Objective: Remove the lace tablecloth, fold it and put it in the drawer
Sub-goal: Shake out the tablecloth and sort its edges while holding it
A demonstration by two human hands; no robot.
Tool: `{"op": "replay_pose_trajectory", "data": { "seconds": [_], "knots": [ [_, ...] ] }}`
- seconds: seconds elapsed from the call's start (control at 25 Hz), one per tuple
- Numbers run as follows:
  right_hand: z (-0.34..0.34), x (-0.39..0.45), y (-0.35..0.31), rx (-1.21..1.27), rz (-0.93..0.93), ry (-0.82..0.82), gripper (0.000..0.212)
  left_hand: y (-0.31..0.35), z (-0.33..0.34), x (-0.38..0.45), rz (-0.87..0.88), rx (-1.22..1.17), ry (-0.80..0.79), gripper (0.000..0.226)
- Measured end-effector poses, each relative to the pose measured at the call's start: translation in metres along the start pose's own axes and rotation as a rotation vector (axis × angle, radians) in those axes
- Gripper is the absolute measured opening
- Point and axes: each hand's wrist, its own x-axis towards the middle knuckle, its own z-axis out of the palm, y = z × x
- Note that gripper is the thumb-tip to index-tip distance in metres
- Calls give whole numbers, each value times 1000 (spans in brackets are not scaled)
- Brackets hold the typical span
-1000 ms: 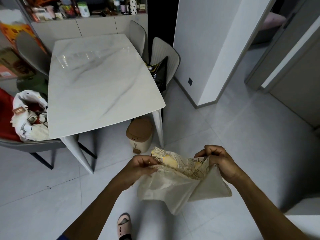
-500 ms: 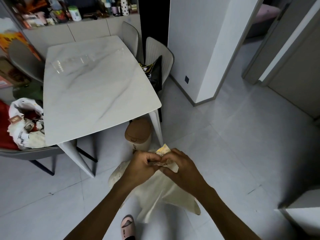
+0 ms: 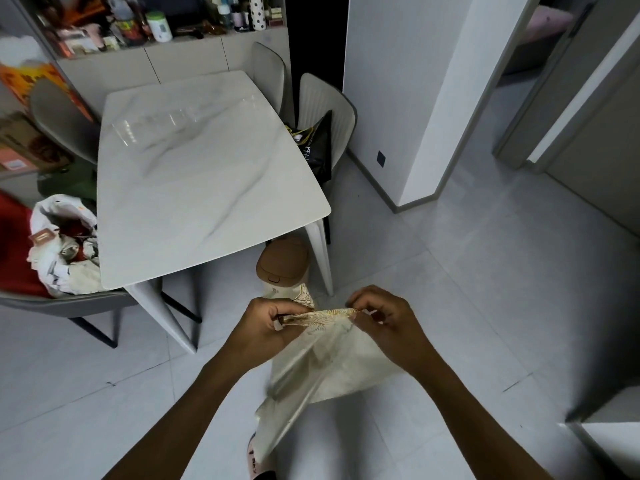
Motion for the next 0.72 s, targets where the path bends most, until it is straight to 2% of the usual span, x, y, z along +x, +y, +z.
{"op": "replay_pose_trajectory", "data": {
  "seconds": [0.08,0.2,0.32,0.44,0.56,0.6,0.68,0.72],
  "knots": [
    [-6,0,-1,56,74,-79,10,0,6,-2,1,-41,54,14],
    [-17,-2,6,5,135,-176,20,-3,17,-6,2,-91,83,46],
    [-24,-5,10,-62,173,-280,23,-3,23,-8,47,-69,57,57],
    [-14,-4,-2,30,123,-352,11,4,32,-8,99,-29,30,41],
    [4,5,-15,99,73,-330,5,9,41,-8,116,-11,-21,31],
    [8,6,-15,99,63,-308,9,9,42,-8,108,-42,-9,29],
    [12,4,-12,145,57,-253,16,10,41,-9,20,-256,50,13],
    [14,1,-10,187,64,-224,17,11,39,-9,-68,-430,76,13]
  ]
}}
